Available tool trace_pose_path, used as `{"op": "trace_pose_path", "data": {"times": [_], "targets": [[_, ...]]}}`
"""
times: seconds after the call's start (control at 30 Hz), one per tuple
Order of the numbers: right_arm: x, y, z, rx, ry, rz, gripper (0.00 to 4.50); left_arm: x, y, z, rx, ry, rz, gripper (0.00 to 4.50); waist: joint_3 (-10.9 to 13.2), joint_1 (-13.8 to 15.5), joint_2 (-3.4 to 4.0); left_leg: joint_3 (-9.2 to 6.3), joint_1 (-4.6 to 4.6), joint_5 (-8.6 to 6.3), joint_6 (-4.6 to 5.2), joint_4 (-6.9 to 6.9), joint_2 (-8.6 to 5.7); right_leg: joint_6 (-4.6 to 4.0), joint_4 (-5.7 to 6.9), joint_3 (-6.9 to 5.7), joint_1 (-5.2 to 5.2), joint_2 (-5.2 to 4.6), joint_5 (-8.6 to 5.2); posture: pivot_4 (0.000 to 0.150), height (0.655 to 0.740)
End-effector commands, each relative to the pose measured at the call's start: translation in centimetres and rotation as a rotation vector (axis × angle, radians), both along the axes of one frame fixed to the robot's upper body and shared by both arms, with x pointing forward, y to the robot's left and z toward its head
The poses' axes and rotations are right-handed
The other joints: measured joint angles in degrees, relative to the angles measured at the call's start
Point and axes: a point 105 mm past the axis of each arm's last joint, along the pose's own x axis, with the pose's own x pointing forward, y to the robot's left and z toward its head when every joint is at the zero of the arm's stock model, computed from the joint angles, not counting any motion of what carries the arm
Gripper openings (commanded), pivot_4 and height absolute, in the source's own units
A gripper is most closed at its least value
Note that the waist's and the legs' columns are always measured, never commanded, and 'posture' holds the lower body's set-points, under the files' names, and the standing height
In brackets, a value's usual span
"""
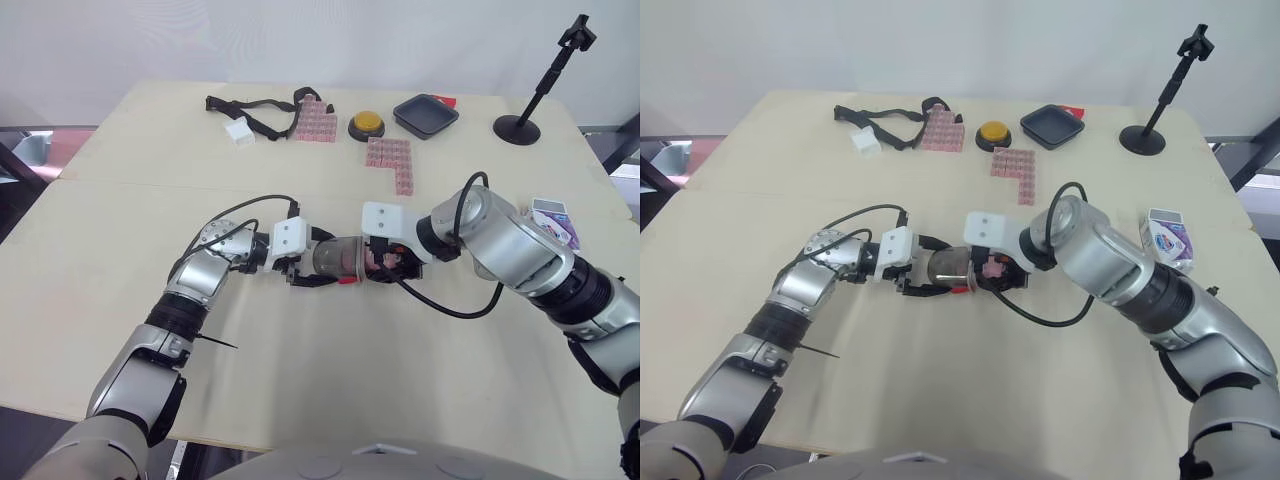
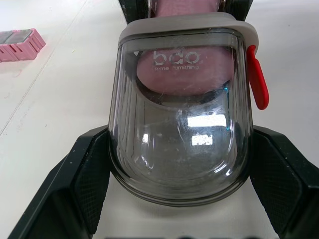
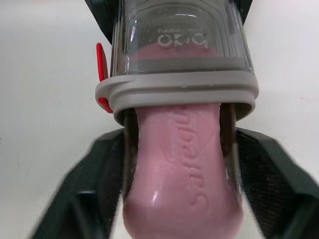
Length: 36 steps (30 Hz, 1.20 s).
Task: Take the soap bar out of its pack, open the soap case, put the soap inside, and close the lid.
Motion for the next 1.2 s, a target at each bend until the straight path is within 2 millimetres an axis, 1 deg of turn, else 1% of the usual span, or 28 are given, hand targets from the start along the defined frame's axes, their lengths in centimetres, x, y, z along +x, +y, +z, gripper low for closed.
{"op": "trace_pose_path", "data": {"times": [0.03, 0.2, 0.4, 0.53, 0.6, 0.67, 0.7, 0.73, 0.77, 0.8, 0.83, 0.87, 0.93, 0.97, 1.07, 1.2], "targets": [[0.0, 0.4, 1.7, 0.017, -0.072, 0.042, 4.48, -0.1, -0.2, 0.8, -0.009, -0.034, -0.017, 3.68, 0.0, 0.1, 0.0, 0.0, 0.0, 0.0, 0.0, -0.01, 0.0, 0.0, 0.0, 0.0, 0.0, 0.0, 0.0, 0.15, 0.7338], [0.0, -0.4, 1.4, -0.012, -0.083, 0.046, 4.48, 0.2, -0.3, 1.2, -0.038, -0.028, -0.007, 3.68, 0.0, 0.3, 0.0, 0.0, -0.02, -0.01, -0.02, -0.01, 0.0, 0.03, -0.02, 0.01, 0.0, 0.0, 0.02, 0.15, 0.7338], [0.4, -1.1, 1.9, -0.009, -0.099, 0.035, 4.48, 0.3, -0.3, 1.4, -0.047, -0.021, -0.005, 3.68, 0.0, 0.3, 0.0, 0.0, -0.01, -0.01, -0.04, -0.02, 0.0, 0.05, 0.0, 0.0, 0.0, 0.01, 0.03, 0.15, 0.7338], [0.6, -2.0, 2.3, 0.008, -0.101, 0.003, 4.48, 0.2, -0.3, 1.2, -0.04, -0.021, -0.01, 3.68, 0.0, 0.3, 0.0, 0.0, -0.02, -0.01, -0.04, -0.03, 0.0, 0.05, -0.01, 0.0, 0.0, 0.01, 0.03, 0.15, 0.7338], [0.8, -3.1, 2.1, 0.023, -0.094, -0.031, 4.48, 0.0, -0.2, 1.2, -0.042, -0.023, -0.016, 3.68, 0.0, 0.5, -0.01, 0.01, -0.03, -0.01, -0.04, -0.03, 0.0, 0.05, -0.02, 0.0, 0.0, 0.01, 0.03, 0.15, 0.7338], [1.0, -4.7, 1.6, 0.039, -0.096, -0.063, 3.94, -0.2, -0.2, 1.3, -0.047, -0.03, -0.029, 3.68, 0.0, 0.6, -0.01, 0.01, -0.04, -0.01, -0.05, -0.03, 0.0, 0.06, -0.02, 0.02, 0.0, 0.01, 0.03, 0.15, 0.7338], [0.8, -5.1, 1.2, 0.044, -0.091, -0.06, 3.68, -0.3, -0.2, 1.3, -0.051, -0.031, -0.034, 3.68, 0.0, 0.7, -0.01, 0.01, -0.07, -0.01, -0.04, -0.03, 0.0, 0.06, -0.05, 0.01, 0.0, 0.0, 0.03, 0.15, 0.7338], [0.7, -5.3, 1.0, 0.05, -0.092, -0.056, 3.26, -0.3, -0.2, 1.4, -0.054, -0.031, -0.037, 3.68, 0.0, 0.7, -0.01, 0.03, -0.09, -0.02, -0.04, -0.03, 0.0, 0.06, -0.06, 0.02, 0.01, -0.01, 0.03, 0.15, 0.7338], [0.7, -5.2, 1.0, 0.059, -0.097, -0.052, 2.92, -0.3, -0.2, 1.4, -0.055, -0.031, -0.038, 3.68, 0.0, 0.5, -0.01, 0.05, -0.09, -0.02, -0.04, -0.03, 0.0, 0.06, -0.06, 0.04, 0.0, 0.0, 0.03, 0.15, 0.7338], [0.6, -5.0, 1.0, 0.071, -0.1, -0.048, 2.71, -0.3, -0.2, 1.4, -0.054, -0.032, -0.039, 3.68, 0.0, 0.4, -0.01, 0.06, -0.09, -0.02, -0.04, -0.04, 0.0, 0.06, -0.05, 0.04, 0.0, 0.0, 0.03, 0.15, 0.7338], [0.4, -4.7, 0.9, 0.088, -0.095, -0.037, 2.3, -0.3, -0.2, 1.4, -0.054, -0.032, -0.04, 3.68, 0.0, 0.2, -0.01, 0.08, -0.12, -0.02, -0.04, -0.04, 0.01, 0.06, -0.04, 0.05, 0.0, 0.0, 0.03, 0.15, 0.7338], [0.1, -4.3, 1.0, 0.108, -0.086, -0.024, 2.04, -0.3, -0.2, 1.4, -0.054, -0.032, -0.041, 3.68, 0.0, 0.0, -0.01, 0.13, -0.14, -0.02, -0.04, -0.08, 0.02, 0.05, -0.02, 0.09, 0.0, 0.01, 0.03, 0.15, 0.7338], [-0.3, -3.5, 1.0, 0.141, -0.075, -0.001, 1.32, -0.3, -0.2, 1.5, -0.056, -0.033, -0.044, 3.68, 0.0, 0.0, -0.01, 0.16, -0.13, -0.01, -0.05, -0.15, 0.06, 0.03, 0.03, 0.11, 0.0, 0.04, 0.01, 0.15, 0.7338], [-0.4, -3.2, 1.0, 0.151, -0.078, 0.007, 1.04, -0.3, -0.3, 1.5, -0.056, -0.034, -0.045, 3.68, 0.0, 0.0, -0.01, 0.16, -0.12, 0.0, -0.05, -0.16, 0.08, 0.0, 0.05, 0.1, 0.0, 0.06, 0.0, 0.15, 0.7338], [-0.5, -2.7, 1.0, 0.165, -0.085, 0.022, 0.01, -0.3, -0.3, 1.6, -0.058, -0.035, -0.047, 3.68, 0.0, 0.1, -0.01, 0.15, 0.0, 0.01, -0.05, -0.16, 0.09, -0.05, 0.05, 0.09, 0.0, 0.07, -0.03, 0.15, 0.7338], [-0.9, -2.4, 0.5, 0.158, -0.067, 0.038, 0.01, -0.3, -0.4, 1.6, -0.057, -0.035, -0.046, 3.68, 0.0, 0.4, -0.01, 0.15, 0.04, 0.01, -0.05, -0.16, 0.09, -0.05, -0.02, 0.08, 0.0, 0.06, -0.03, 0.15, 0.7338]]}}
